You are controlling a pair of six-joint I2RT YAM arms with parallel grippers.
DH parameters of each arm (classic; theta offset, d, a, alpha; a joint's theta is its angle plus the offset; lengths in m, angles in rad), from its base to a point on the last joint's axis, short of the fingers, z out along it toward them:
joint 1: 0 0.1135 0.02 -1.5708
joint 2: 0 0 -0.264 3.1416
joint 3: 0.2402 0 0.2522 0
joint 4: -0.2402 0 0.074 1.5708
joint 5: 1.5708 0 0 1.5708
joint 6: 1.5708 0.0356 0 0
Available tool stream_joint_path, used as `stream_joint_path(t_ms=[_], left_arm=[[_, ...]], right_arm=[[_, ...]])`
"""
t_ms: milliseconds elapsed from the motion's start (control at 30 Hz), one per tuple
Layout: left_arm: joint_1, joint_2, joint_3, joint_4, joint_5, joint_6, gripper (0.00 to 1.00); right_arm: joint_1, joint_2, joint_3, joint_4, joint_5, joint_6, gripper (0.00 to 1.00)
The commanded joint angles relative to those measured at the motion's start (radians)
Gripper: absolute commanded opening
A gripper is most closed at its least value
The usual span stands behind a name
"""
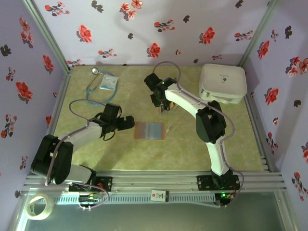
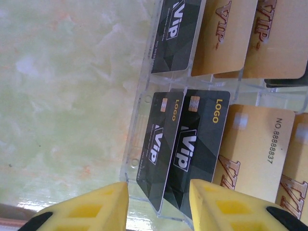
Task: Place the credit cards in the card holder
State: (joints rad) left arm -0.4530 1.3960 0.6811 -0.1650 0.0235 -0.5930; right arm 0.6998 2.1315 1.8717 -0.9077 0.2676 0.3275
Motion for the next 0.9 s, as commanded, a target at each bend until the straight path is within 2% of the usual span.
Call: stream_joint_path(t_ms=[0,567,733,867], left_arm=[[0.008,0.014,0.019,0.016,-0.002,-0.004,1.0],[0.008,0.046,0.015,0.051,0.013,-0.001,1.0],[0.01,0.05,0.015,0.054,0.014,0.001,1.0],[0.01,0.049,0.011,0.056,0.014,0.002,1.0]], right_arm=[[0.009,0.039,0.05,-0.063,0.061,-0.019,0.38],[0.012,0.148,0.128,-0.102,0.085,-0.014,0.37],[0.012,0.162,0.137,-0.099,0.072,-0.001,0.37],[0.009,0.165,0.142,-0.092,0.005,0.01,0.37]])
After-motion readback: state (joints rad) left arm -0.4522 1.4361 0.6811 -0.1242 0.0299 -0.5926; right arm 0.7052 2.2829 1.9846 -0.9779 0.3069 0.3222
